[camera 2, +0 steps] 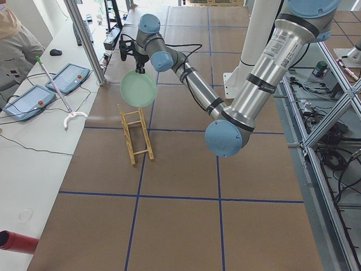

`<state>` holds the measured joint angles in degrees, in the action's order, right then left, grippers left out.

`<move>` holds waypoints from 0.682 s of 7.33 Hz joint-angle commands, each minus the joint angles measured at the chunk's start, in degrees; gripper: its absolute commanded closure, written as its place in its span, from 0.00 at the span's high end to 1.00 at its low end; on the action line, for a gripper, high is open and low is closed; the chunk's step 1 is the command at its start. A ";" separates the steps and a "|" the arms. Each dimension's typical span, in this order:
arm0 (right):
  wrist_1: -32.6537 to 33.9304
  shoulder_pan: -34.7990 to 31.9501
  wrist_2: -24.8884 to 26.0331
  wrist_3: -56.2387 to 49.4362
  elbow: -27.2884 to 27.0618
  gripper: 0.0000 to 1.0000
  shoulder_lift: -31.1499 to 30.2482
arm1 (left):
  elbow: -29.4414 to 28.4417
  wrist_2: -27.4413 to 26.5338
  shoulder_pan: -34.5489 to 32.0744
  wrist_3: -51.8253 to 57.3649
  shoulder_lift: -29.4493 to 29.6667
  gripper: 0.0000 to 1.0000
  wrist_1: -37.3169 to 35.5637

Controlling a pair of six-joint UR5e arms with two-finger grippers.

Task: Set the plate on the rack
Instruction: 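Lift the plate with the left gripper and tilt it upright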

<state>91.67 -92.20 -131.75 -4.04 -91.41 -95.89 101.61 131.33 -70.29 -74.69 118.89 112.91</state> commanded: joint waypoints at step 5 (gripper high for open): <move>0.00 0.00 0.00 0.00 0.00 1.00 0.00 | -22.65 3.06 -5.04 -16.28 -0.15 0.00 58.38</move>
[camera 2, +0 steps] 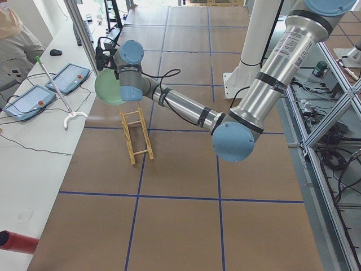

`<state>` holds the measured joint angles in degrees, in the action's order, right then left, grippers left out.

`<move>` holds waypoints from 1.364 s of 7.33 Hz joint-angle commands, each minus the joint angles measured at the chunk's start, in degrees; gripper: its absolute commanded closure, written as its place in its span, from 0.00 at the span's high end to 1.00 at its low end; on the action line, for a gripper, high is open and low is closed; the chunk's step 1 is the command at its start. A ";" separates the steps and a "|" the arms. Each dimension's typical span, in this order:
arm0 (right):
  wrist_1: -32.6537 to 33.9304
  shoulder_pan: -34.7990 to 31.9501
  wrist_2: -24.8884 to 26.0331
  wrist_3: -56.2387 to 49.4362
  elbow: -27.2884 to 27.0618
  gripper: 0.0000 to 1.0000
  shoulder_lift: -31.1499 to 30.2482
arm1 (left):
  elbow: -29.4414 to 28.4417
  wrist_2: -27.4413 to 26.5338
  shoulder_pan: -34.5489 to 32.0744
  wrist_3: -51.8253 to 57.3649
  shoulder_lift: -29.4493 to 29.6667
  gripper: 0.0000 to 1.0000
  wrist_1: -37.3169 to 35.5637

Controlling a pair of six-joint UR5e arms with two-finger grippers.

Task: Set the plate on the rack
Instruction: 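Lift the plate with the left gripper and tilt it upright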

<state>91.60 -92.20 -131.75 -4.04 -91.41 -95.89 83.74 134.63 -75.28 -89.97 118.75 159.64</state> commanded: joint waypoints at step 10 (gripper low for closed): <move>0.07 0.00 0.00 0.00 0.00 1.00 -0.09 | -17.74 -10.01 6.54 -6.97 0.26 0.00 41.10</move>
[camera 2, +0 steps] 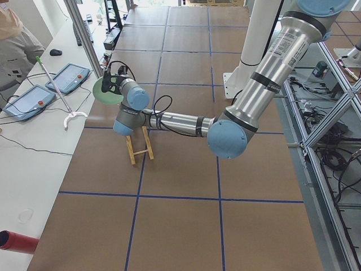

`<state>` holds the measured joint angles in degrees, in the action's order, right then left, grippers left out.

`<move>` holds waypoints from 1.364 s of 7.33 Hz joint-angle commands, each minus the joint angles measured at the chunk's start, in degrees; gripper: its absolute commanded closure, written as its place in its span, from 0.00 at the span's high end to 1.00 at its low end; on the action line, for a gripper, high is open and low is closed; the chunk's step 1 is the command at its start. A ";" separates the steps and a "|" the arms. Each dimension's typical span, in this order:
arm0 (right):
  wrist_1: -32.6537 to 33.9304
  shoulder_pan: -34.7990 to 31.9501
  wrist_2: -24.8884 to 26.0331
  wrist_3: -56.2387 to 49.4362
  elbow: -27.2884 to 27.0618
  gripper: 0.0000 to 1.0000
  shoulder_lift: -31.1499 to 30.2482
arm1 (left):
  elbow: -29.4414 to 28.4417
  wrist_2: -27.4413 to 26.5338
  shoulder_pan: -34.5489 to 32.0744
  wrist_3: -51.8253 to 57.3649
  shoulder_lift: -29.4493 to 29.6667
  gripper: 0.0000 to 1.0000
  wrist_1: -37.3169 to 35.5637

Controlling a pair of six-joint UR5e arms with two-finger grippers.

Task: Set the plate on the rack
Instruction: 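Lift the plate with the left gripper and tilt it upright, then lower the upright plate with the left gripper into a rack slot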

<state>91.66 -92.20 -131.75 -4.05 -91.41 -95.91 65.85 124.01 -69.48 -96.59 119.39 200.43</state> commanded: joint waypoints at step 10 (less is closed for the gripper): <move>0.01 0.00 0.00 0.00 0.00 1.00 0.02 | 0.33 3.78 2.50 -1.94 -2.50 0.00 0.66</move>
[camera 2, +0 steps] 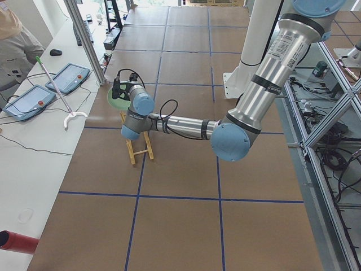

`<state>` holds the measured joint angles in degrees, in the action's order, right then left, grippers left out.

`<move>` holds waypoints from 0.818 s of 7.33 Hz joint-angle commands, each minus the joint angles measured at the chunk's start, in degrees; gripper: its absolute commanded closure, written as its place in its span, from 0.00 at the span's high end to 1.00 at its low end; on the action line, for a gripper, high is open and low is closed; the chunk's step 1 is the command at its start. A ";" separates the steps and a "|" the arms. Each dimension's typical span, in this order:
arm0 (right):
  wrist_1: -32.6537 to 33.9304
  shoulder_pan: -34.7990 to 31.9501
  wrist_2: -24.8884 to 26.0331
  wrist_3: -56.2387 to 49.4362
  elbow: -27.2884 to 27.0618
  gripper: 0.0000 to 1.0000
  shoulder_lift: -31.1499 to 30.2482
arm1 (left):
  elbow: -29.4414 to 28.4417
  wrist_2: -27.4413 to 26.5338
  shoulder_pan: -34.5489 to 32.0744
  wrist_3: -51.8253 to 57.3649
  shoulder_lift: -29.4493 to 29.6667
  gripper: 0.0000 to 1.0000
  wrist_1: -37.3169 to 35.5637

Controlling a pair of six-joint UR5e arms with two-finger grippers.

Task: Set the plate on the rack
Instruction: 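Lower the upright plate with the left gripper into a rack slot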

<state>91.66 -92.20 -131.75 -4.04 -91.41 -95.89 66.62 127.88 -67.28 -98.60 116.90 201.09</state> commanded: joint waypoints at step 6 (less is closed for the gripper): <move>-0.08 0.00 0.00 0.00 0.00 1.00 0.00 | -2.99 -3.14 2.75 0.34 0.26 0.00 0.00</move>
<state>91.65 -92.22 -131.75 -4.04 -91.41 -95.89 63.69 126.29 -65.69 -98.33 117.12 201.09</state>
